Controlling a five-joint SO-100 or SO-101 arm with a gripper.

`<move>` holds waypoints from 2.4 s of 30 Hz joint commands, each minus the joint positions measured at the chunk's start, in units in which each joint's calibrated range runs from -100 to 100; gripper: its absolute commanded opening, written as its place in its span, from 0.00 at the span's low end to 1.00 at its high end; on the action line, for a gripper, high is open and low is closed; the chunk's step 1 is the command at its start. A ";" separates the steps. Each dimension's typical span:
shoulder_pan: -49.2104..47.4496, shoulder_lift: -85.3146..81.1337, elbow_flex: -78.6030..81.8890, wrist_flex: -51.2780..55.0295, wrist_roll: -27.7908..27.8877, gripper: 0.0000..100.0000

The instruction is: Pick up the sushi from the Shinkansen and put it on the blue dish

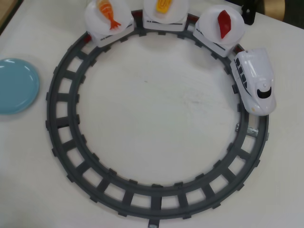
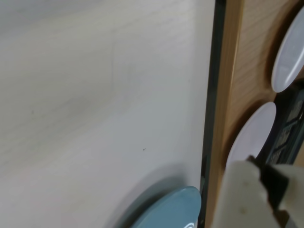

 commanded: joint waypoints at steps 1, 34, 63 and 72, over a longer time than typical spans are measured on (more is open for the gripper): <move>5.76 -0.41 5.99 -3.83 0.07 0.03; 5.67 -0.41 5.99 -3.83 0.12 0.03; 7.26 0.17 5.08 -3.75 0.17 0.03; 15.80 0.67 -0.78 -1.12 0.49 0.03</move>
